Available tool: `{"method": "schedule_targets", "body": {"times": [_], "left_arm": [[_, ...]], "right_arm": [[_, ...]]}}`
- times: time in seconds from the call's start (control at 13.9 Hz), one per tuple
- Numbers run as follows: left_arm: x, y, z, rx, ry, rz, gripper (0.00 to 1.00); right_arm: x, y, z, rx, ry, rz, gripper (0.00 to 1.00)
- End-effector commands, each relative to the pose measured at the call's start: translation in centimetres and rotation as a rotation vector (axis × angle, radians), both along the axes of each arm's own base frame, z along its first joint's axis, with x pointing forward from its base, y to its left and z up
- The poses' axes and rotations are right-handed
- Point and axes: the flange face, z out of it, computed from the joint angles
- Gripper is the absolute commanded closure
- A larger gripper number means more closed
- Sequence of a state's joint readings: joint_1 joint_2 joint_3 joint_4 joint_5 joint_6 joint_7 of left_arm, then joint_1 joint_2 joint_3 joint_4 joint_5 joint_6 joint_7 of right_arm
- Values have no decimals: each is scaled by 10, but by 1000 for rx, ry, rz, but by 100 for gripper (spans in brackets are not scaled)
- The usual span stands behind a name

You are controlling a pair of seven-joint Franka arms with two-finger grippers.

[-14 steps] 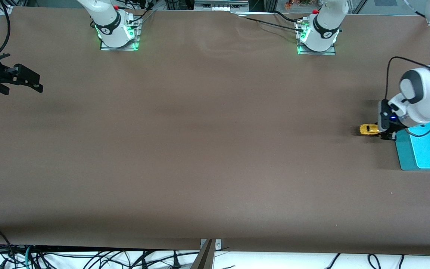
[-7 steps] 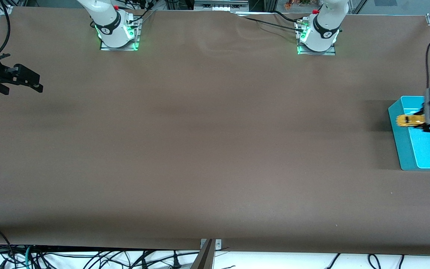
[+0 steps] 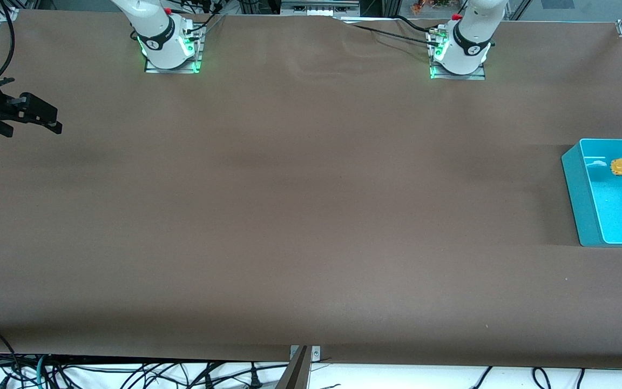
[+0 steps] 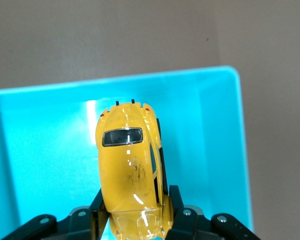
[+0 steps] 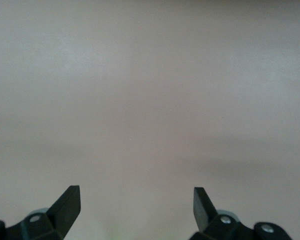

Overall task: Wind and store yellow beetle car
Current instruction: 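Lift the yellow car with the left gripper into the turquoise bin, then lower the car onto the bin floor and open the left gripper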

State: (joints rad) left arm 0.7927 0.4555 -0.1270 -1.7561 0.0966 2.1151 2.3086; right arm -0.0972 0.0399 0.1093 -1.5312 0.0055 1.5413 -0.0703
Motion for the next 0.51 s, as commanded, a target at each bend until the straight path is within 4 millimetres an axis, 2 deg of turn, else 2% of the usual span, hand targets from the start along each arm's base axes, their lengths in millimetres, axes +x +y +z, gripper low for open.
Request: {"method": "schedule_targets", "body": {"times": [0.0, 0.22, 0.43], "left_arm": [[20, 18, -37, -40, 4, -31, 81], [33, 18, -74, -53, 6, -36, 82], [44, 18, -94, -39, -1, -45, 81]], "right_arm": [[0, -2, 5, -5, 7, -7, 0], [0, -2, 5, -5, 5, -7, 0], [0, -1, 5, -5, 5, -6, 0]]}}
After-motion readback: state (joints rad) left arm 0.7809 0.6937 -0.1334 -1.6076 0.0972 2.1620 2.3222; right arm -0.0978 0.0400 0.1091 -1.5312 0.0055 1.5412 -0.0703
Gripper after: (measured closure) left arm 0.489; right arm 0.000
